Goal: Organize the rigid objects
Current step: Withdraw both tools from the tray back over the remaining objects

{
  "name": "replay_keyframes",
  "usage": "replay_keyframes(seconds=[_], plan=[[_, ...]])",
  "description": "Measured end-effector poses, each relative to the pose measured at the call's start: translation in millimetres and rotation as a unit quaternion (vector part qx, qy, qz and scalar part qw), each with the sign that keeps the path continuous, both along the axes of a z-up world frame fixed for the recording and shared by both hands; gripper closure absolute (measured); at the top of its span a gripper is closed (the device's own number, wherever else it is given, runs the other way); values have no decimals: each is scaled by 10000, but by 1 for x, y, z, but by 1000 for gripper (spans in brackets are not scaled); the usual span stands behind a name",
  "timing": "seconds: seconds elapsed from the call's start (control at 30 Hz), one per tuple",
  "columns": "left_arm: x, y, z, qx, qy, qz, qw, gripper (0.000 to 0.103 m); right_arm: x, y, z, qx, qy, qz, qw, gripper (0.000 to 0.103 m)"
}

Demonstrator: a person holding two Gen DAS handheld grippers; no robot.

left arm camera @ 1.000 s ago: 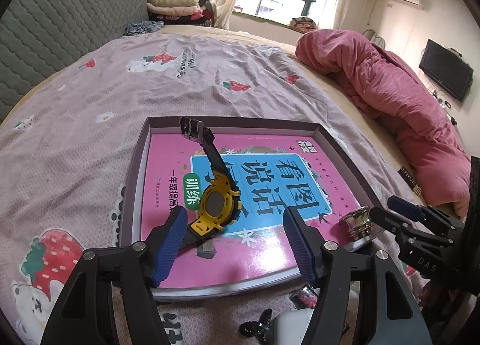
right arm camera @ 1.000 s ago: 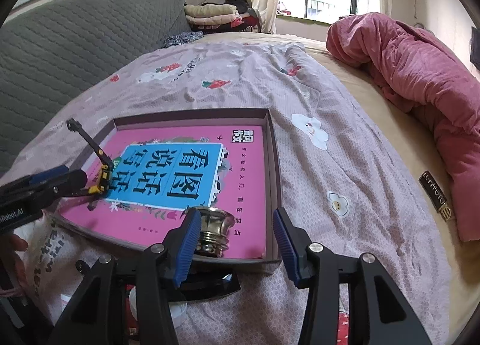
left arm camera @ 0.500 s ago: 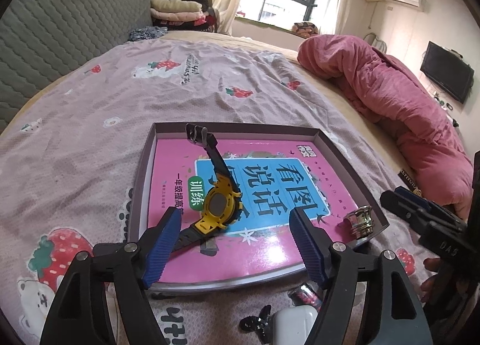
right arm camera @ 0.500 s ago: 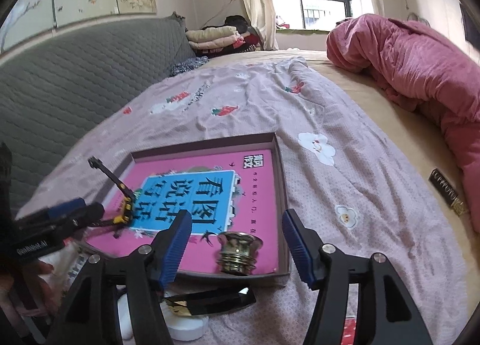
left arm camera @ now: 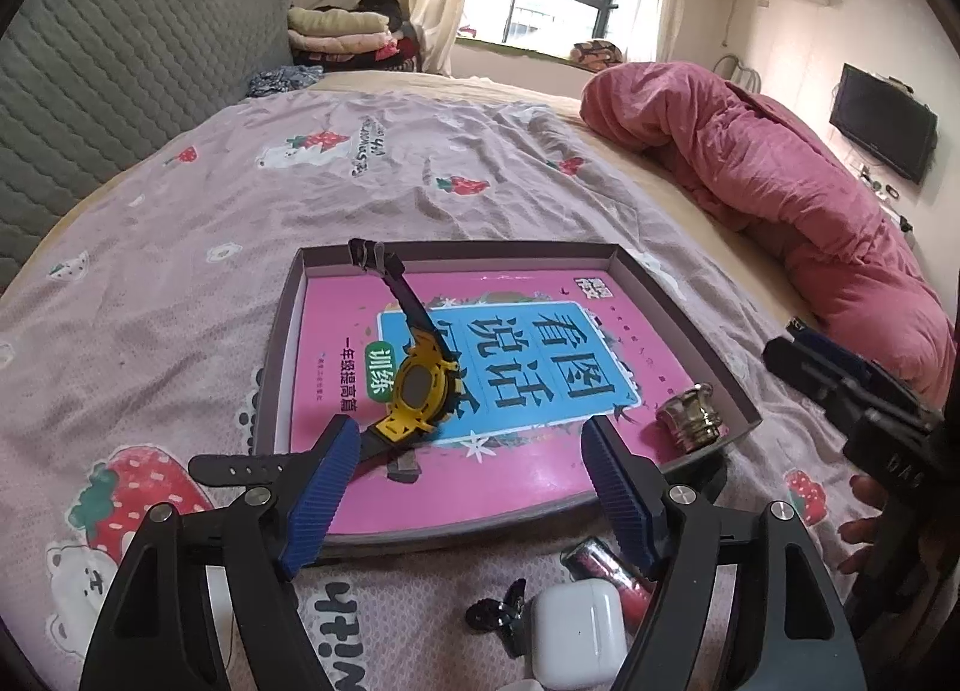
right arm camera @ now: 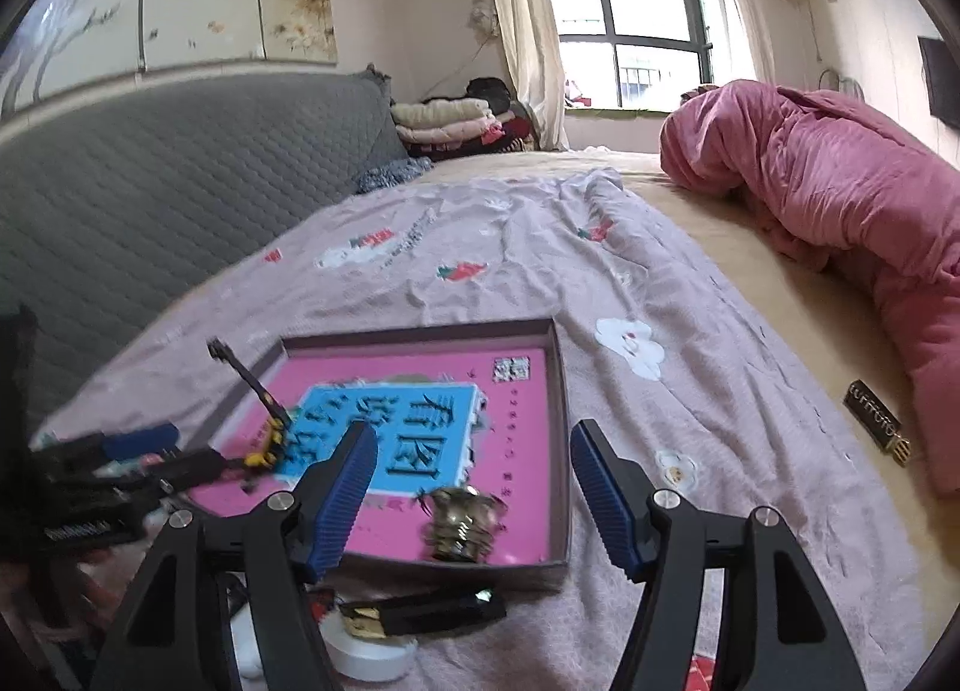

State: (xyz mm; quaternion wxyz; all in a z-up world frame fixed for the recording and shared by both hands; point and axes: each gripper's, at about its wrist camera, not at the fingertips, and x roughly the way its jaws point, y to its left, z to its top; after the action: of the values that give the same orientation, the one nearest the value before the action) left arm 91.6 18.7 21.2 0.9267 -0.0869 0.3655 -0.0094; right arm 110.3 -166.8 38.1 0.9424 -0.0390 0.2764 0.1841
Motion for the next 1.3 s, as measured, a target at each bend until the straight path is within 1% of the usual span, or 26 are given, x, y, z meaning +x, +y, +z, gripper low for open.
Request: replay_keyframes(seconds=[0.17, 0.27, 0.53, 0.73, 0.93, 1.1, 1.3], plan=[[-7, 3, -2, -26, 94, 4, 10000, 25, -6, 2, -2, -85, 32, -12, 10000, 36], [-11, 4, 1, -29, 83, -22, 10000, 25, -12, -3, 2, 22, -59, -81, 9999, 36], [-28, 5, 8, 6, 56, -62, 10000, 25, -19, -15, 8, 94, -38, -323, 9994, 36], [-39, 4, 12, 22, 69, -107, 9999, 25, -28, -14, 10, 28, -58, -272, 9996, 36], [-50, 4, 10, -125, 164, -40, 9998, 25, -35, -10, 11, -11, -16, -228, 9997, 36], [-58, -2, 7, -44, 264, -127, 9996, 25, -41, -8, 13, 10, 21, -192, 9998, 36], [-64, -5, 7, -42, 338, -176, 9993, 25, -49, -4, 12, -150, 99, -190, 9997, 36]])
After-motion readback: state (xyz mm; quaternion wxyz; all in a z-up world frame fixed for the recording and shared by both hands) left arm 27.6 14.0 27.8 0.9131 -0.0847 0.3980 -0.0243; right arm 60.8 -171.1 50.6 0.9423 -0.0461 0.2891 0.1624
